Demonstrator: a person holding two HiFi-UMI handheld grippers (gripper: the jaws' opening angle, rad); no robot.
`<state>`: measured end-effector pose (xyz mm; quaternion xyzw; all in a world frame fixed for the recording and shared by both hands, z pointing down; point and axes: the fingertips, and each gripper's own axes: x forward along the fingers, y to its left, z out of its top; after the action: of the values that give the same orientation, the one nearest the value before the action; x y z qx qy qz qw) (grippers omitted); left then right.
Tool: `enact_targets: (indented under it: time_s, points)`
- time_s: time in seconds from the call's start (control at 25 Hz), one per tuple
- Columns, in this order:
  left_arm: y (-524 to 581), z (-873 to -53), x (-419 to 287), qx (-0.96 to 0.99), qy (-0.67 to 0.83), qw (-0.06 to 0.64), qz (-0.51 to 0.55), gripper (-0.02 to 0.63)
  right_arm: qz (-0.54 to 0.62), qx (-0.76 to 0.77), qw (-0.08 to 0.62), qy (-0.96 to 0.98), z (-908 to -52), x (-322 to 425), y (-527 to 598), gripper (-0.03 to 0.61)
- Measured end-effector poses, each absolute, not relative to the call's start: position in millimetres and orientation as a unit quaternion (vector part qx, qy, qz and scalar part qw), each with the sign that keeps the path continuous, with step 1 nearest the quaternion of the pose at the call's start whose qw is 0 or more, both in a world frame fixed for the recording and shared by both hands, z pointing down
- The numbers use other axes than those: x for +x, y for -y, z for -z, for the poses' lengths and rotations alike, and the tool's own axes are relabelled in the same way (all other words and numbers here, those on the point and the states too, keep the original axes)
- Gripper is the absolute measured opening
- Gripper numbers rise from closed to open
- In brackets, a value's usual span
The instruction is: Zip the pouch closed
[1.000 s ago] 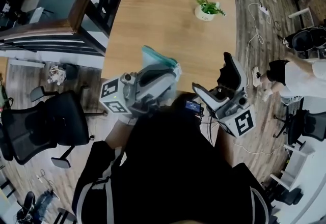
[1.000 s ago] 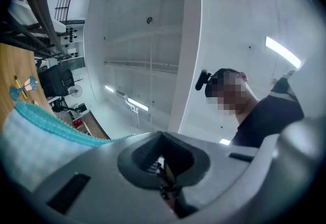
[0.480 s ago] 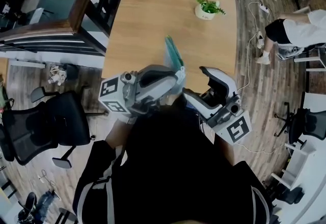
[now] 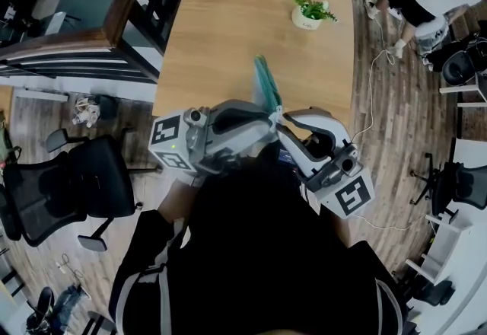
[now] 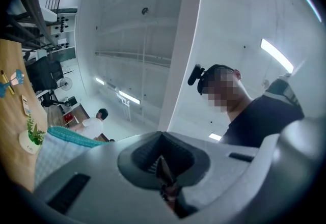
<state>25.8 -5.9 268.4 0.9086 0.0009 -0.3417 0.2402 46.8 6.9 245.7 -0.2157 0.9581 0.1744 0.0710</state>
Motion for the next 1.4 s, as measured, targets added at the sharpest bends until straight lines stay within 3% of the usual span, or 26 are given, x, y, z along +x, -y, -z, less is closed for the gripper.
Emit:
enact_targets:
  time_s: [0.2,0.44,0.8,0.92,1.08,1.2,1.4]
  points:
    - [6,-270,26,0.909,0.001,0.243,0.339,0.000,-0.164,-0.225,0.075,-0.958,-246,51,-5,0.020]
    - [5,-276,35,0.913,0.001,0.251,0.321,0.000,-0.121,-0.238,0.086,-0.960,-250,66,4,0.015]
    - [-16,-277,61,0.948,-0.031,0.204,0.241,0.000,-0.063,-0.349,0.022,-0.935,-282,94,44,0.011]
    - [-26,-270,68,0.954,-0.041,0.185,0.231,0.000,-0.045,-0.349,0.050,-0.935,-276,110,47,0.011]
    - [-21,-268,62,0.952,-0.037,0.183,0.243,0.000,0.022,-0.211,0.154,-0.965,-252,112,19,0.013]
    - [-21,-266,57,0.953,-0.042,0.176,0.244,0.000,0.074,-0.134,0.190,-0.970,-247,106,6,0.123]
    - [-23,-259,56,0.953,-0.050,0.171,0.244,0.000,0.127,-0.102,0.198,-0.966,-257,93,5,0.141]
